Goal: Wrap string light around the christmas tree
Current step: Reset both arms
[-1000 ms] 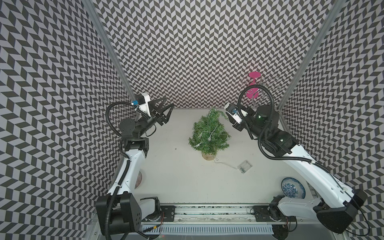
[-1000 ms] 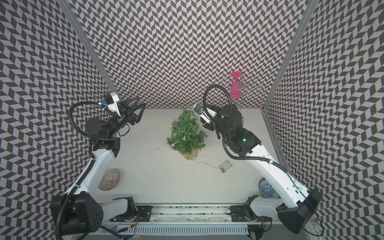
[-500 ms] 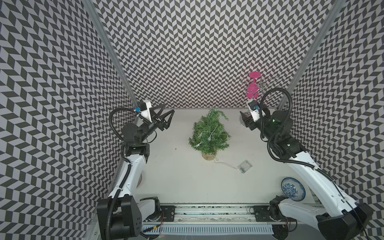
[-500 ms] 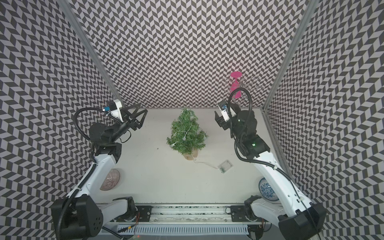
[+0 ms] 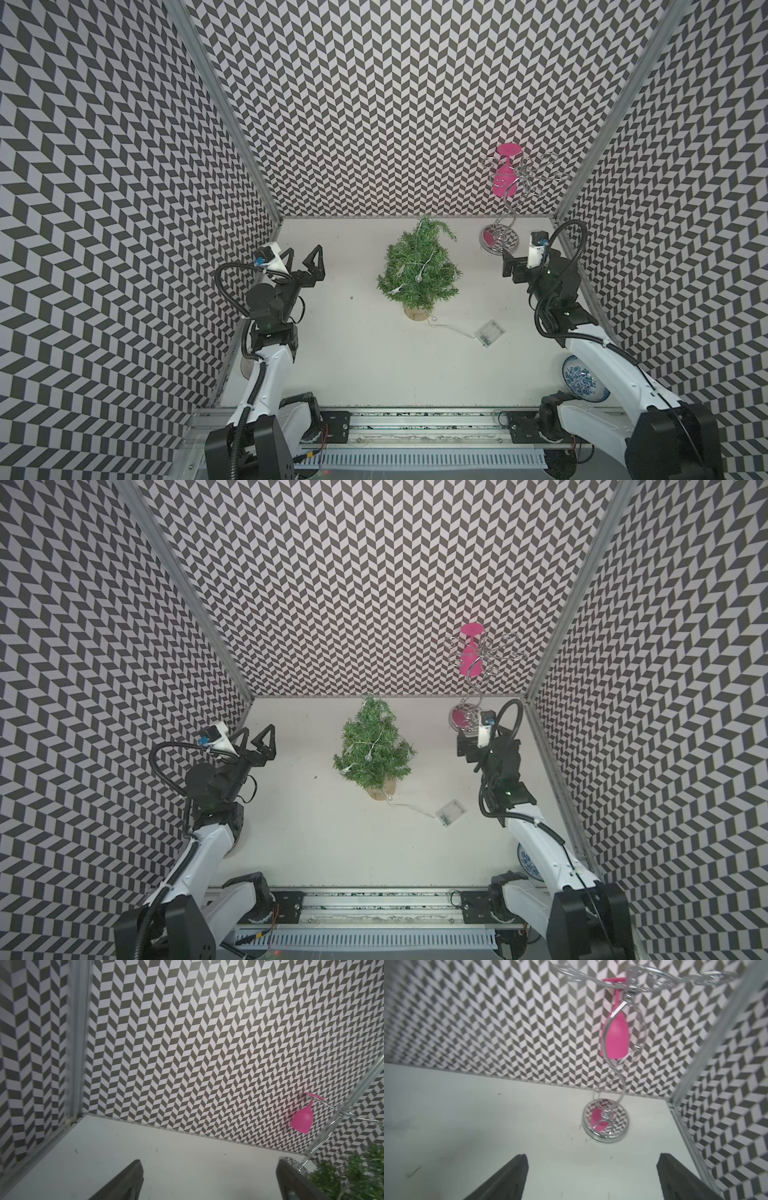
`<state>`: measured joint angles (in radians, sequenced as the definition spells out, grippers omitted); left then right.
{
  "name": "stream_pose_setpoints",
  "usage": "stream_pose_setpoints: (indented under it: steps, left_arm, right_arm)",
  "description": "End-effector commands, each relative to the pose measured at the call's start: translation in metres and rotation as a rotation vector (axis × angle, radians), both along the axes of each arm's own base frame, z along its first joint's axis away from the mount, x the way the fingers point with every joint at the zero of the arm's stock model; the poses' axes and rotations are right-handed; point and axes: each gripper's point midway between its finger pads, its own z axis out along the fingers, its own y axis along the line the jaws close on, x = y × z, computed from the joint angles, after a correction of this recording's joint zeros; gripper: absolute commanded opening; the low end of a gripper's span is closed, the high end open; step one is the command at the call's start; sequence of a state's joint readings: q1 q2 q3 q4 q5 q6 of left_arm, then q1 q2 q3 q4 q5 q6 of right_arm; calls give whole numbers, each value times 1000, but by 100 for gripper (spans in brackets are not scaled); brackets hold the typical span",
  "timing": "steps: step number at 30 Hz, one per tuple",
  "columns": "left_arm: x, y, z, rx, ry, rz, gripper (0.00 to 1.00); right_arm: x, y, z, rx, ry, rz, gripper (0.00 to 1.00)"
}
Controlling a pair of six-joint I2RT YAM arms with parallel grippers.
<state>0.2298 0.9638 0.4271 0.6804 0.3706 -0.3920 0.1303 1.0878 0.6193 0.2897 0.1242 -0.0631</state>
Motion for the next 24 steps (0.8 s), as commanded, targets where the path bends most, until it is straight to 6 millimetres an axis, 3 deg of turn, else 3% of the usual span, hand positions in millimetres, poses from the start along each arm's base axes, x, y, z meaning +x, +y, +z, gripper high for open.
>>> stream_pose_setpoints:
  steps: [1, 5, 11, 16, 24]
  left_arm:
    - [-10, 24, -12, 94, -36, 170, 99]
    - [-9, 26, -36, 66, 3, 173, 99]
    - [-8, 17, -54, 34, 0, 193, 99]
    - [-9, -2, -83, 230, 60, 237, 99]
    - [-31, 3, -105, 261, 9, 294, 99]
  right_arm:
    - [0, -24, 9, 87, -127, -138, 99]
    - [-7, -38, -21, 100, -100, -219, 99]
    - [-18, -52, -48, 104, -133, -295, 99]
    - [-26, -53, -60, 112, -178, -293, 99]
    - [-55, -48, -65, 106, -296, -237, 99]
